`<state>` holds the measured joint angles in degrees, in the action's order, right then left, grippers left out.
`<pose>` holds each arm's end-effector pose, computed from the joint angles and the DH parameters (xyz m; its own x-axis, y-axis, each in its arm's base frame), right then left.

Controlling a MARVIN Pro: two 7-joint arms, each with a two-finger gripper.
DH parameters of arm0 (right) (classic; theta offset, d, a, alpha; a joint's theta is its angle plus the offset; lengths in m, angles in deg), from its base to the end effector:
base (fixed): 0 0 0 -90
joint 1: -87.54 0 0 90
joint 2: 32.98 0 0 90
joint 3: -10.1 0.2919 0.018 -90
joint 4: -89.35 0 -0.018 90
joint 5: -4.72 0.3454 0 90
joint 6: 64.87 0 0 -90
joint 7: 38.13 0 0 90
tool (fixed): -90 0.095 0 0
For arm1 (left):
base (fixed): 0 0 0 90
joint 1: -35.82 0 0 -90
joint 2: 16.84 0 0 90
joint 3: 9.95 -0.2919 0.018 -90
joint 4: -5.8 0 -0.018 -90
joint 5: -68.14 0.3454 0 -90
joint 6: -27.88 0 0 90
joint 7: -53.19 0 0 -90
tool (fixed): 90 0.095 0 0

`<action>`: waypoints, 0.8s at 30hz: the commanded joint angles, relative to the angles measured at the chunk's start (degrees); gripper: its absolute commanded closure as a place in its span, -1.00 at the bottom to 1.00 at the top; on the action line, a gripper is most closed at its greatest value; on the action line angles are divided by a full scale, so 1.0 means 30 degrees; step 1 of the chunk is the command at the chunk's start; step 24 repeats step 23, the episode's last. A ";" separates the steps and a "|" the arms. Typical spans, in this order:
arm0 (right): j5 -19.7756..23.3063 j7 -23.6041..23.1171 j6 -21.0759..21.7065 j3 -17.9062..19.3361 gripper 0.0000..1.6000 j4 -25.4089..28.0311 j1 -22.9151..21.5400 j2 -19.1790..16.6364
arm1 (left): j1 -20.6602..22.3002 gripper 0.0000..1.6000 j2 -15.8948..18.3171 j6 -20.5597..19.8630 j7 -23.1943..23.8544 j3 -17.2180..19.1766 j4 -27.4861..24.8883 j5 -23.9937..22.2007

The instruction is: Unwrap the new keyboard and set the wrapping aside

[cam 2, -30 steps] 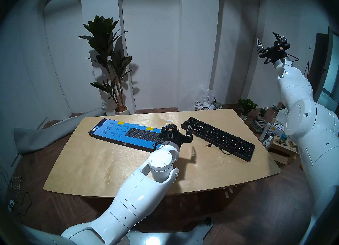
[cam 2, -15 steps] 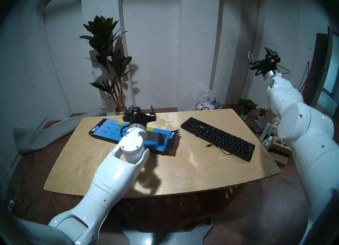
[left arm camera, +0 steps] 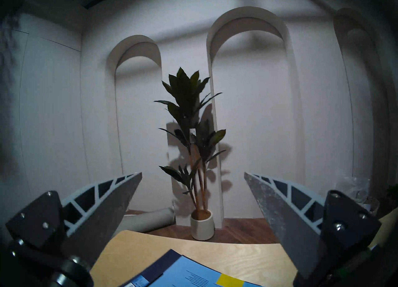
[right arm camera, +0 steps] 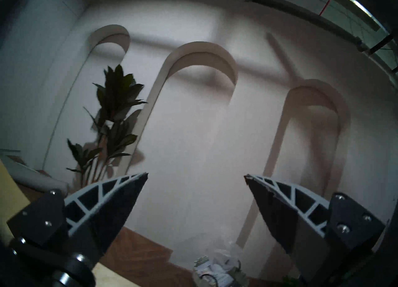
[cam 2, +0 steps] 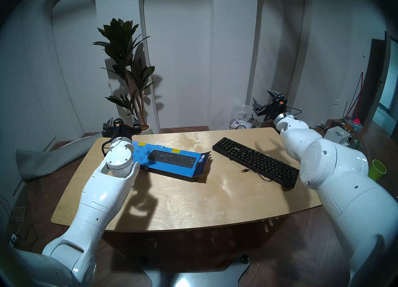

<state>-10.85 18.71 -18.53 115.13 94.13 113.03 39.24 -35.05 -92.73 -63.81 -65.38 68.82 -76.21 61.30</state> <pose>0.6440 -0.1695 -0.2109 -0.3487 0.2491 0.9035 0.2436 -0.9068 0.3440 0.5383 0.0516 -0.2111 -0.1410 -0.1569 0.9775 0.3582 -0.9285 -0.0974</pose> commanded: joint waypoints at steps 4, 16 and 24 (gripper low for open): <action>0.0627 -0.2312 -0.0716 0.0218 -1.00 0.0318 0.0193 0.2889 | 0.0226 -1.00 0.0194 0.0412 0.0153 0.0146 -0.0535 -0.0015; 0.1722 -0.4252 -0.1695 0.1344 -1.00 0.0483 -0.0075 0.4575 | -0.0152 -1.00 0.0146 0.0673 0.0612 -0.0329 -0.0608 -0.0050; 0.2268 -0.4744 -0.2139 0.1986 -1.00 0.0541 0.0051 0.4535 | -0.0171 -1.00 0.0398 0.0879 0.0766 -0.0158 -0.0777 -0.0065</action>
